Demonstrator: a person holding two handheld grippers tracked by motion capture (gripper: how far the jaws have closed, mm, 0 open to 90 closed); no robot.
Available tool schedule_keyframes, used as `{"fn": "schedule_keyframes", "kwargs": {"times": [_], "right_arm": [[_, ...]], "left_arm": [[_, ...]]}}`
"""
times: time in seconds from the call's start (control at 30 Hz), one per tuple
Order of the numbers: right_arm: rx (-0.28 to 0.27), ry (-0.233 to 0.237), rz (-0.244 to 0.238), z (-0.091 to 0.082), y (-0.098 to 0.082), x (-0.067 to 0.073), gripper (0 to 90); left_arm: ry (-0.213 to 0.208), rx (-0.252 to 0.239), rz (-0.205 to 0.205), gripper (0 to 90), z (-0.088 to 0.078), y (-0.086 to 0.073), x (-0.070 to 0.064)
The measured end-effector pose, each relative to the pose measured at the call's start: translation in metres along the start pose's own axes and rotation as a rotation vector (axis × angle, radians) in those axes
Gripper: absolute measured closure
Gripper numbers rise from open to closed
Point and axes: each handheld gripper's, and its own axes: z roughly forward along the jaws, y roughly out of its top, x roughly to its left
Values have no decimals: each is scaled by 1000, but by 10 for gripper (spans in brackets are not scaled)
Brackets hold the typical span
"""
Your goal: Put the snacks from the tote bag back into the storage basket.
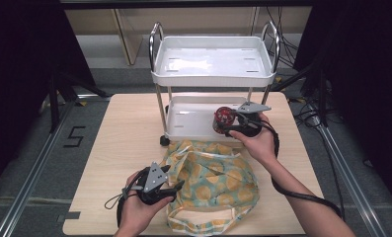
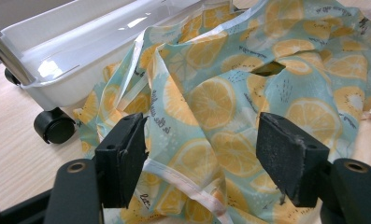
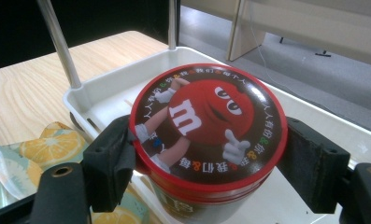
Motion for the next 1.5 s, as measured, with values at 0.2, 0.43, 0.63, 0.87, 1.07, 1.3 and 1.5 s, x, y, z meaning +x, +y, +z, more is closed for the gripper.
{"fn": "schedule_keyframes", "kwargs": {"times": [0.2, 0.43, 0.63, 0.87, 1.07, 1.3, 1.5], "right_arm": [[14, -2, -33, 2, 2, -3, 262], [14, -5, -25, 4, 2, -3, 262], [9, -4, -13, 6, 3, -2, 262], [3, -17, -20, 8, 3, -5, 262], [16, -17, 9, 8, 4, -3, 261], [9, -5, 0, 9, 6, -2, 262], [7, -28, -6, 12, 5, -1, 262]], "left_arm": [[0, 1, 0, 327, 0, 0, 0], [0, 1, 0, 327, 0, 0, 0], [1, 1, 1, 327, 0, 0, 0], [1, 1, 1, 327, 0, 0, 0], [2, 1, 1, 327, 0, 0, 0], [0, 1, 1, 327, 0, 0, 0], [-1, 6, 27, 327, -1, 0, 2]]}}
